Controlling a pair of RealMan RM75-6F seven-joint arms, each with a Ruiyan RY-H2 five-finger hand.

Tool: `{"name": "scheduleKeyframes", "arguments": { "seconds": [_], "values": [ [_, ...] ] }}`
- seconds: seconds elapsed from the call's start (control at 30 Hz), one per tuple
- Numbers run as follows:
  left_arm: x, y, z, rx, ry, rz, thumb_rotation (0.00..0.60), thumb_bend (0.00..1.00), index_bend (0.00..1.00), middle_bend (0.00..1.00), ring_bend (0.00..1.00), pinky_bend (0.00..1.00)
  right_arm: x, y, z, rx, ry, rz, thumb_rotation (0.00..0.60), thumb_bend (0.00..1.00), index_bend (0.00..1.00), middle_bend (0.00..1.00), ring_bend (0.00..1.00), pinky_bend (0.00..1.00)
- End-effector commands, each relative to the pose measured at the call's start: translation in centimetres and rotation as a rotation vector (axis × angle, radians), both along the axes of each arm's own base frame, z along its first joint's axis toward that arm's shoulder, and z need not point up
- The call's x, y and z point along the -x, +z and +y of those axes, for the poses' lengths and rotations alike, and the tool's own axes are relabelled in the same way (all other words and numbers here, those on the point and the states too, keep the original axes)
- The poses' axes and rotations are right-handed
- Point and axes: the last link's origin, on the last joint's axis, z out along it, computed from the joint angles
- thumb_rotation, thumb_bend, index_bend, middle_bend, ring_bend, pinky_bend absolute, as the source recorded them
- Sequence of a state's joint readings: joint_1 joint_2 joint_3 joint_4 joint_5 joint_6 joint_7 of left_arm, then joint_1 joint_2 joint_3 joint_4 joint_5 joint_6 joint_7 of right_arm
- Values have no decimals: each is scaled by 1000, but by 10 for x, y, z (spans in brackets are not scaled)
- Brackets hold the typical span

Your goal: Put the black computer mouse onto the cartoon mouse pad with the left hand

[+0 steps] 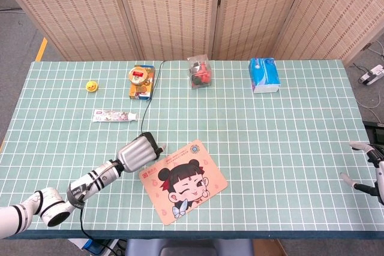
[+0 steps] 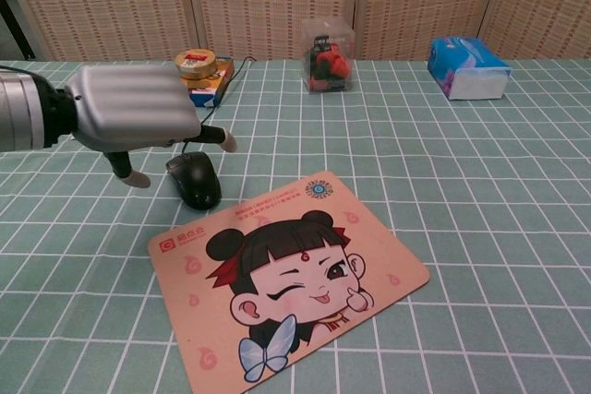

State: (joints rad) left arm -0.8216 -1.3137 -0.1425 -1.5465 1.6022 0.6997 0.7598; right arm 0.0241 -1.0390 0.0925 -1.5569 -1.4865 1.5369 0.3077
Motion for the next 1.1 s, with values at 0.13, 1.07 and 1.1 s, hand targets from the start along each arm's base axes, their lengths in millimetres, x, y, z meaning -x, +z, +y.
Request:
{"name": "scheduleKeyframes", "arguments": {
  "seconds": [0.13,1.07,1.1],
  "values": [
    [-4,-3,10,-56,-28,33,600,138,242,961,1000,1000,-1,-1,0,-4,4,-1,600,18,277,349,261,413],
    [-1,-38,11,-74,-19,141,600,138,257,959,1000,1000,2,3,2,0,-2,-12,600,18,277,349,262,413],
    [-1,-38,11,-74,-17,142,600,138,257,959,1000,1000,2,3,2,-1,-1,-12,600,18,277,349,262,413]
  ]
}}
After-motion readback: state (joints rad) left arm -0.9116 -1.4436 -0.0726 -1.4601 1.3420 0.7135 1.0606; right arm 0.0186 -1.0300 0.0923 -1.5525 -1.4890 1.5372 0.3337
